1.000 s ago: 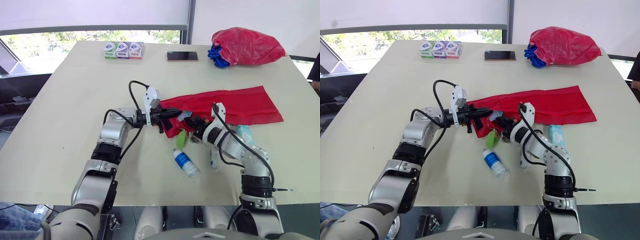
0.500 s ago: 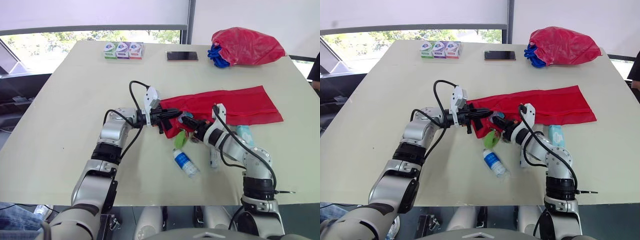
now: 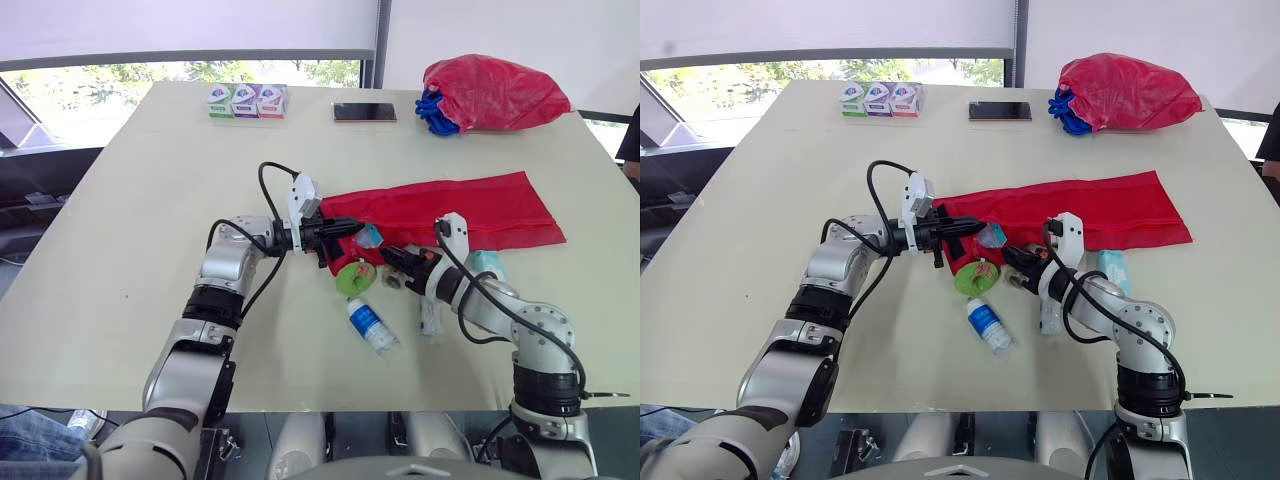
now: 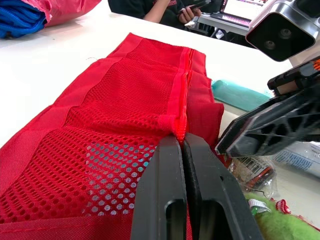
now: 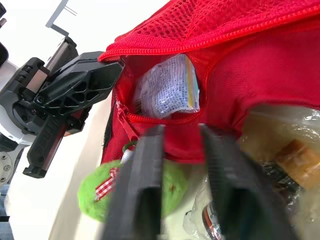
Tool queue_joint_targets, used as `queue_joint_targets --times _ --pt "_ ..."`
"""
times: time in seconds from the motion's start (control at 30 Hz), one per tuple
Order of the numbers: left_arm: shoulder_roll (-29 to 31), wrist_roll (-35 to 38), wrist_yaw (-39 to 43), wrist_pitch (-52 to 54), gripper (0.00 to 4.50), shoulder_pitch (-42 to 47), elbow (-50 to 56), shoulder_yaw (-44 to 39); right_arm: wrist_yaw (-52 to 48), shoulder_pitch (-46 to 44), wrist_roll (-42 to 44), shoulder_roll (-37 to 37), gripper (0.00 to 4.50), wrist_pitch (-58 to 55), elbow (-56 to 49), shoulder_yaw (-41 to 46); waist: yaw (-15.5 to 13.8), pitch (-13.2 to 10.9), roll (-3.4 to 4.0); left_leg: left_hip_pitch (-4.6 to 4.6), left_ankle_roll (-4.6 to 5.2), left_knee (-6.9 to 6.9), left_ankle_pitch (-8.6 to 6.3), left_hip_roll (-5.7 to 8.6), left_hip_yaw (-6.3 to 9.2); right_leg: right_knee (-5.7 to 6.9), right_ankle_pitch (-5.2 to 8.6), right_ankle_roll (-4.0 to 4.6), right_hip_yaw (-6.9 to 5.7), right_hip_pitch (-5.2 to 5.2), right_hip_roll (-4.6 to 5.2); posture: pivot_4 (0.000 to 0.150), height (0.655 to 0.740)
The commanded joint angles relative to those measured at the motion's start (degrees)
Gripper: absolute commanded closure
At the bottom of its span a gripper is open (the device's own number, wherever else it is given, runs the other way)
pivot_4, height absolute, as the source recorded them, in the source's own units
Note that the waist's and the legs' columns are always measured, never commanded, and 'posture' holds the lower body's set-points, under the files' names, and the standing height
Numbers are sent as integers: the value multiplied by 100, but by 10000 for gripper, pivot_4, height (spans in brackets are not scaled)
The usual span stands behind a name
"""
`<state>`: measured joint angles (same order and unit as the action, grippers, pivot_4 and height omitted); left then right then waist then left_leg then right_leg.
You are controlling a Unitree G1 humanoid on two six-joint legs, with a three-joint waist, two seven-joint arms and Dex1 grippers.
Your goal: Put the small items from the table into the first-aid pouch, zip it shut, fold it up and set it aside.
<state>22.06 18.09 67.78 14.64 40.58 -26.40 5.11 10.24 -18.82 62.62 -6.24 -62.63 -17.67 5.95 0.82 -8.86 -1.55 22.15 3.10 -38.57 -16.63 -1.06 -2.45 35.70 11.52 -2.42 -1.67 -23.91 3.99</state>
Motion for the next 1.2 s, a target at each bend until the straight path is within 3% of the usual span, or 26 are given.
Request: queue_joint_targets --times 0.03,0.43,0.7,0.83,1.07,1.13,1.2 --pt "-36 12 43 -109 45000 107 78 -40 -163 -207 -242 75 44119 140 22 -184 0 0 0 0 0 0 0 0 0 0 0 0 0 0 0 1500 7400" --pt "-51 -34 143 -103 45000 -41 249 43 -803 -1084 -1688 673 44119 689 1614 -874 13 0 0 0 0 0 0 1 -1 0 0 0 -1 -1 0 1500 7400" --pt "24 -81 169 -83 45000 -224 418 87 -1185 -1436 -2425 1067 44119 1782 2321 -572 22 0 0 -8 -2 -1 1 0 -2 10 0 0 2 1 -1 1500 7400" --pt "92 -109 168 -105 45000 -255 413 59 -1431 -1209 -2445 872 44119 1557 1887 -610 10 0 0 -4 -3 0 1 0 -2 9 -1 1 1 -1 0 1500 7400" --pt "535 -448 447 -660 45000 -119 -133 107 -2125 -365 -2236 -287 44119 1033 -82 -681 0 -1 1 4 -2 0 1 4 1 -4 -1 1 -3 -1 5 1500 7400" --pt "722 -543 595 -849 45000 -82 -342 122 -2425 -51 -2302 -781 44119 1130 -717 -694 7 0 1 2 -1 2 0 3 2 -4 0 1 -5 -2 2 1500 7400" --pt "949 -664 740 -1107 45000 -29 -609 126 -2969 391 -2669 -1254 44119 1966 -1267 -653 2 -1 1 -5 -1 8 0 0 1 -5 1 1 -4 -1 -1 1500 7400"
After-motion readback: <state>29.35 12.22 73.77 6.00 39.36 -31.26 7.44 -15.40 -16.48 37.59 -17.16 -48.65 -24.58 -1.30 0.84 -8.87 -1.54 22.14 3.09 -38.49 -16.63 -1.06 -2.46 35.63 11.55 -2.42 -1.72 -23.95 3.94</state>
